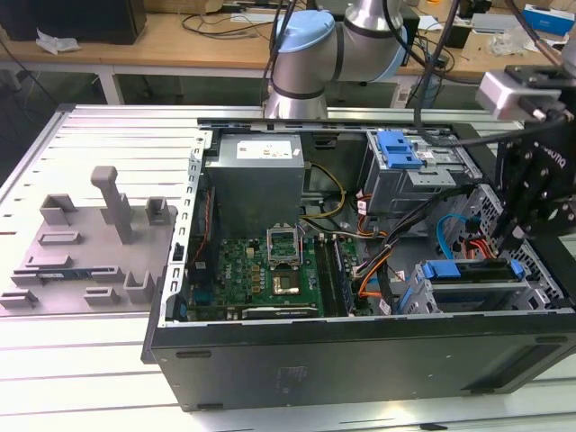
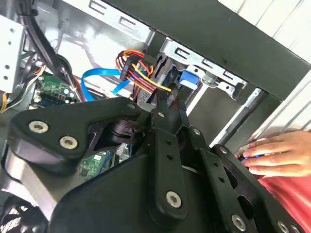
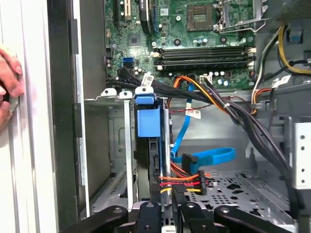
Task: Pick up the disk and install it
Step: 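Insert the first disk wire, then insert the second disk wire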
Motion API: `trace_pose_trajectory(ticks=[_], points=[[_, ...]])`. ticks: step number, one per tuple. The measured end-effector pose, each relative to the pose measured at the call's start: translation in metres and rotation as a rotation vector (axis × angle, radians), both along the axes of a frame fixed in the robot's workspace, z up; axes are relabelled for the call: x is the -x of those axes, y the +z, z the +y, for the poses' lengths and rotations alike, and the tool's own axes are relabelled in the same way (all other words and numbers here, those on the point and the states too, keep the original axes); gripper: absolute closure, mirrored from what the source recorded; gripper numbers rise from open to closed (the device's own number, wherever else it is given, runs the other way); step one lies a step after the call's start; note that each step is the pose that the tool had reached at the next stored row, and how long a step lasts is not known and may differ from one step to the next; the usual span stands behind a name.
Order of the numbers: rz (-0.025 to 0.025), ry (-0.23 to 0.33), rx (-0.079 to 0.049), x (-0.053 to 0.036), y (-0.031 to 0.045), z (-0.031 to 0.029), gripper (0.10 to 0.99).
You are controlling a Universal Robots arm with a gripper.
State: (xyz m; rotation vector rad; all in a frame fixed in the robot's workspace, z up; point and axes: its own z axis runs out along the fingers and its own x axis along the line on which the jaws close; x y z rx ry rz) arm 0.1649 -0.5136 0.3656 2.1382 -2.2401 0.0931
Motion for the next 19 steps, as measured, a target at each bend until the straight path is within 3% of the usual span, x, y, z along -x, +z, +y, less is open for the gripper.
trace_pose_trajectory(ticks=[3,17,19], points=[[0.0000,0.000,0.001,0.0000,0.0077,0.0027,0.851],[0.0000,0.000,0.004,0.0000,0.0077,0.0036,0.851],[0.0000,0.000,0.022,-0.0001,0.0077,0.0112,0.851]])
